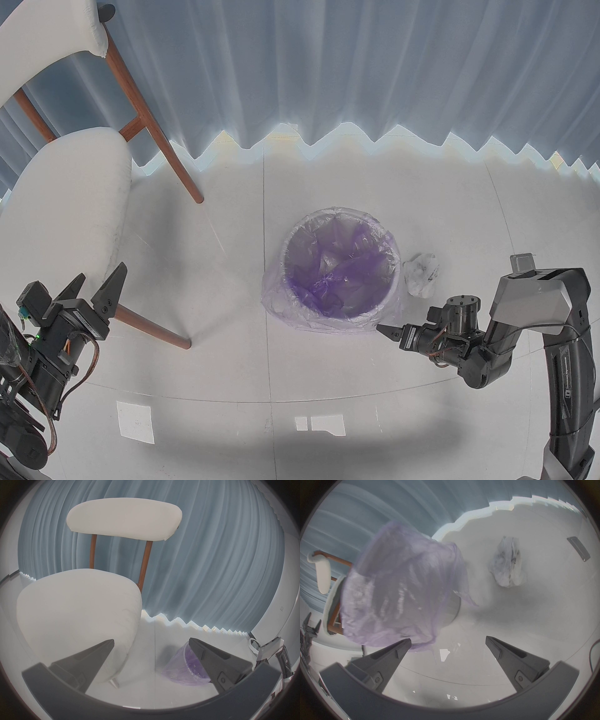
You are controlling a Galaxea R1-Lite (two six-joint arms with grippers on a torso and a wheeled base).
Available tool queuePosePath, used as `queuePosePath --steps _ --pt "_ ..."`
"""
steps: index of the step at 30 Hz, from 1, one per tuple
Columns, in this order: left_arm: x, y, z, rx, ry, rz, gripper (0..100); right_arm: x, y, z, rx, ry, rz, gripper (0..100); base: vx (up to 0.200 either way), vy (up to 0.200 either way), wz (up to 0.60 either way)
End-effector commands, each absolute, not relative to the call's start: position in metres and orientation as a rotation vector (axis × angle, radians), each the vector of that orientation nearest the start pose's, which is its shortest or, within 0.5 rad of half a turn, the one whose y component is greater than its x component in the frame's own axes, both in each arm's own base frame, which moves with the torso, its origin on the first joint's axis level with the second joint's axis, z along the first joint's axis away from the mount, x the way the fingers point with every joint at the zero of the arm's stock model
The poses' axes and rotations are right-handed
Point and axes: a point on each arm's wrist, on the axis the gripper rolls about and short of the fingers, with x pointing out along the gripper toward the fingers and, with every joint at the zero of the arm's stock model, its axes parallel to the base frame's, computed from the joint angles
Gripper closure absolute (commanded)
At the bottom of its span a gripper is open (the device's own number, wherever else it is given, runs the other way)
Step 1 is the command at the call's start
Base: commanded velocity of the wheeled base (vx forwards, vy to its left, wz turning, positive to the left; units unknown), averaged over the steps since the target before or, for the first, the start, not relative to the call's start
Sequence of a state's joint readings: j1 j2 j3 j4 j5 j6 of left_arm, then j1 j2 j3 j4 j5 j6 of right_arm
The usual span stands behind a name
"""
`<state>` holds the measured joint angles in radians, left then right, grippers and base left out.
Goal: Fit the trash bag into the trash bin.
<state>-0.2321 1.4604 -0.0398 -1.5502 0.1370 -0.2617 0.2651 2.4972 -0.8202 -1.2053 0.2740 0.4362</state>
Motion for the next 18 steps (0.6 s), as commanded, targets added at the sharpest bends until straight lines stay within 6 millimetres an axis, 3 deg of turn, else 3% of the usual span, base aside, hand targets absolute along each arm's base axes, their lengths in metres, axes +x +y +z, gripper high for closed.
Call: queuePosePath --steps 1,8,18 --pt "0.162 -0.032 0.153 -0.286 -0.134 -0.095 0 0.399 0.111 -0.053 0.373 0.595 0.415 0 0.000 0.000 0.00" --pt "0.160 -0.029 0.154 -0.287 -0.147 -0.078 0 0.424 0.115 -0.064 0.293 0.659 0.406 0 0.000 0.000 0.00" --pt "0.153 -0.028 0.150 -0.282 -0.129 -0.076 0 0.433 0.116 -0.057 0.325 0.842 0.351 0 0.000 0.000 0.00"
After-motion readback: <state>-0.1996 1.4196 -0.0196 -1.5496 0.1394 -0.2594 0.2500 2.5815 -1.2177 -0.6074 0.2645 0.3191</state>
